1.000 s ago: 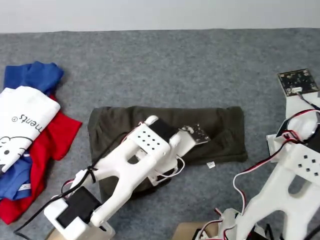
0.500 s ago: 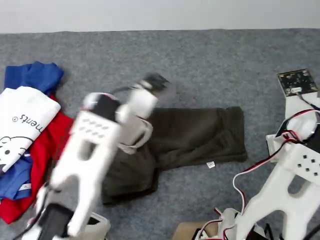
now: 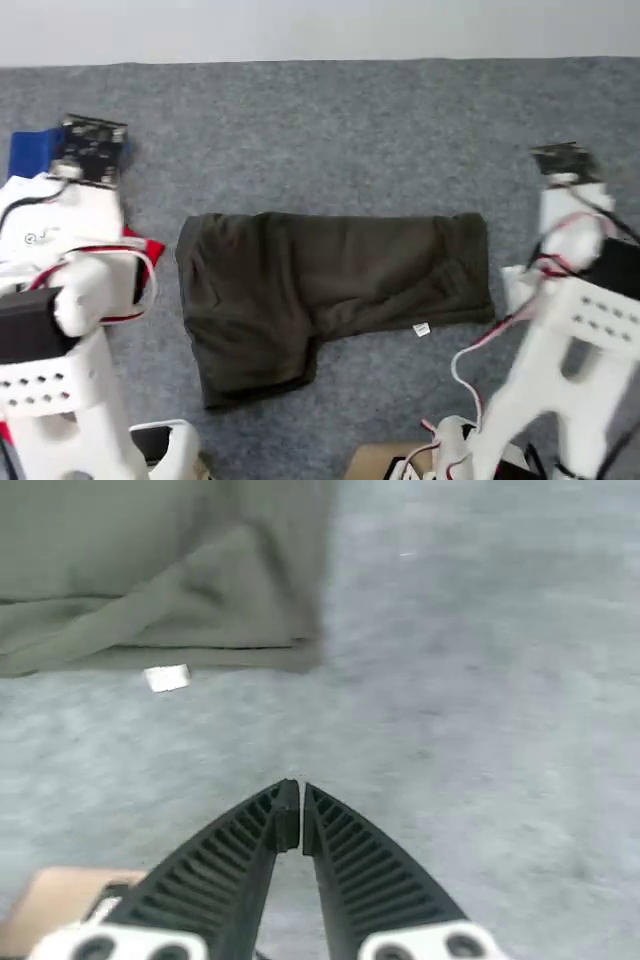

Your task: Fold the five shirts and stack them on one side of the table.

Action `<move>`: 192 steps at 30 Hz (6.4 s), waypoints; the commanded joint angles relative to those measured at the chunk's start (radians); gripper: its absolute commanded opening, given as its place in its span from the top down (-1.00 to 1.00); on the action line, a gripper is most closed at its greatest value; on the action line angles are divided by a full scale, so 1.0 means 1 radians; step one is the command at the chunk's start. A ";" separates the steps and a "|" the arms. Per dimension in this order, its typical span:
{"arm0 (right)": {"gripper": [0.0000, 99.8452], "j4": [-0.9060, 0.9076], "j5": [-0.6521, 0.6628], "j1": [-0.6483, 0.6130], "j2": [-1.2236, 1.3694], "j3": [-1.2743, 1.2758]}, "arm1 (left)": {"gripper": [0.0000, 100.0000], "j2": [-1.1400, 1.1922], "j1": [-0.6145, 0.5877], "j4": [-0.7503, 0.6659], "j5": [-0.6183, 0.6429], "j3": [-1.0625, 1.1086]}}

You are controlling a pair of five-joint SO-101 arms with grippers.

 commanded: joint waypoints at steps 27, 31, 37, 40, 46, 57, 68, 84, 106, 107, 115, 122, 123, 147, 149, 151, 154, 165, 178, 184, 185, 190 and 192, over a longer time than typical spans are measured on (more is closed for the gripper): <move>0.98 -0.455 -0.181 -0.286 0.610 0.009 | 0.99 -0.025 -0.233 -0.012 0.002 0.154; 0.98 -0.400 -0.101 -0.237 0.610 0.011 | 0.99 -0.023 -0.233 -0.012 0.002 0.154; 0.98 -0.427 -0.086 -0.226 0.604 -0.011 | 0.99 -0.023 -0.230 -0.012 0.002 0.154; 0.98 -0.486 -0.087 -0.265 0.613 -0.029 | 0.99 -0.023 -0.230 -0.012 0.002 0.154; 0.98 -0.582 -0.087 -0.315 0.694 -0.034 | 0.99 -0.028 -0.230 -0.012 0.002 0.154; 0.98 -0.481 -0.083 -0.226 0.816 -0.032 | 0.99 -0.028 -0.230 -0.012 0.003 0.154; 0.98 -0.292 -0.074 -0.124 0.651 -0.028 | 0.99 -0.023 -0.229 -0.012 0.002 0.154; 0.98 -0.389 0.006 -0.214 0.493 -0.026 | 0.99 -0.026 -0.229 -0.014 0.002 0.154; 0.98 -0.203 -0.043 -0.124 0.786 -0.124 | 0.99 -0.028 -0.229 -0.011 0.002 0.150; 0.98 -0.183 -0.041 -0.107 0.786 -0.124 | 0.99 -0.028 -0.229 -0.011 0.002 0.150; 0.98 -0.156 0.049 -0.050 0.757 -0.124 | 0.99 -0.028 -0.229 -0.012 0.002 0.150; 0.94 -0.282 0.048 -0.117 0.680 -0.124 | 0.99 -0.028 -0.229 -0.011 0.002 0.150; 0.88 -0.289 0.046 -0.128 0.676 -0.124 | 0.99 -0.028 -0.229 -0.009 0.002 0.150; 0.67 -0.378 -0.092 -0.229 0.921 -0.321 | 0.99 -0.028 -0.229 -0.008 0.002 0.150; 0.76 -0.341 -0.091 -0.229 0.946 -0.350 | 0.99 -0.028 -0.229 -0.009 0.002 0.151; 0.82 -0.308 -0.091 -0.229 0.958 -0.370 | 0.99 -0.028 -0.229 -0.011 0.002 0.153; 0.83 -0.282 -0.091 -0.228 0.958 -0.377 | 0.99 -0.028 -0.229 -0.011 0.002 0.153; 0.98 -0.223 -0.087 -0.216 0.958 -0.379 | 0.99 -0.028 -0.229 -0.011 0.002 0.154; 0.98 -0.039 0.068 -0.073 0.777 -0.373 | 0.99 -0.023 -0.229 -0.012 0.002 0.154; 0.98 -0.018 0.135 0.001 0.777 -0.371 | 0.99 -0.025 -0.229 -0.012 0.002 0.154; 0.98 -0.004 0.152 0.008 0.777 -0.371 | 0.99 -0.025 -0.229 -0.012 0.002 0.154; 0.98 0.036 0.213 0.030 0.769 -0.364 | 0.99 -0.025 -0.229 -0.012 0.002 0.154; 0.97 0.038 0.242 0.041 0.769 -0.356 | 0.99 -0.026 -0.229 -0.012 0.002 0.154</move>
